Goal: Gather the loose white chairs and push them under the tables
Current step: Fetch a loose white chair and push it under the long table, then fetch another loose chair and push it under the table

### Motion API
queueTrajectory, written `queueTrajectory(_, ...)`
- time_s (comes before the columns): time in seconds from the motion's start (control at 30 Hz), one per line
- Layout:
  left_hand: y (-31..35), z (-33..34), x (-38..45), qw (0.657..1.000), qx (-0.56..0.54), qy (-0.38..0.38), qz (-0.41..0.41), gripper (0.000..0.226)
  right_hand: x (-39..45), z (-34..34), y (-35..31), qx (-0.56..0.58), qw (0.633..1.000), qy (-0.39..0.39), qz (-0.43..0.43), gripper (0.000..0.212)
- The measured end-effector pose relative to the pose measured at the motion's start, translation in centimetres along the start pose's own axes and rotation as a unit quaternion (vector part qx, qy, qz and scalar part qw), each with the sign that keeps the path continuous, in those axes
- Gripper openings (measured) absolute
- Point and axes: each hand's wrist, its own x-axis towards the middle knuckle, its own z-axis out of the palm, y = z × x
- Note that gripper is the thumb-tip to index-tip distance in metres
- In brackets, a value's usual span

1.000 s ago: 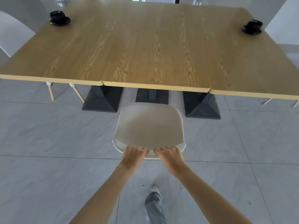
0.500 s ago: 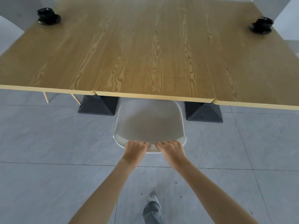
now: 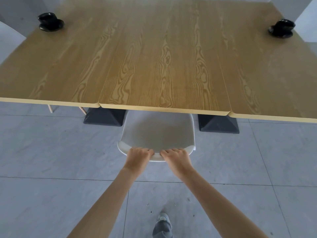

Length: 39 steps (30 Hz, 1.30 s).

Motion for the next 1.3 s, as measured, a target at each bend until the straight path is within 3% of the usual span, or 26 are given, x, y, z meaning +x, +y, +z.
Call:
queueTrajectory(0.17,-0.2,0.9,0.0,0.999,-0.008,-0.049,-0.014,0.021,-0.3,0.5,-0.3,-0.014,1.000,-0.020,0.013,0.040)
queueTrajectory(0.3,-0.2,1.2,-0.5,0.996,-0.006,-0.085,-0.039,0.028,-1.0,0.2,-0.4,0.052,0.998,-0.045,0.013,0.027)
queueTrajectory(0.43,1.2,-0.1,-1.5,0.996,-0.069,-0.049,-0.039,0.045,-3.6,-1.2,-0.8,0.189,0.979,0.008,0.077,0.045)
queueTrajectory(0.53,3.5,-1.0,-2.9,0.987,-0.161,-0.007,-0.028,0.055,-6.4,-2.6,-1.3,0.291,0.942,0.057,0.159,0.055)
queueTrajectory(0.67,7.3,-2.7,-4.9,0.978,-0.210,-0.002,0.007,0.060,-10.9,-5.0,-0.8,0.397,0.863,0.146,0.275,0.048)
queueTrajectory(0.87,14.5,-5.5,-5.3,0.964,-0.232,-0.035,0.128,0.055,-19.3,-8.4,2.6,0.411,0.777,0.283,0.383,0.038)
queueTrajectory(1.1,24.9,-9.3,-3.0,0.886,-0.437,-0.061,0.138,0.050,-27.2,-11.8,8.9,0.415,0.708,0.372,0.434,0.033)
queueTrajectory(1.23,32.5,-11.9,1.7,0.830,-0.529,-0.127,0.122,0.044,-31.1,-14.7,14.9,0.433,0.658,0.436,0.434,0.032)
queueTrajectory(1.3,36.9,-12.8,4.2,0.819,-0.536,-0.157,0.132,0.044,-33.1,-16.1,18.7,0.436,0.647,0.453,0.431,0.032)
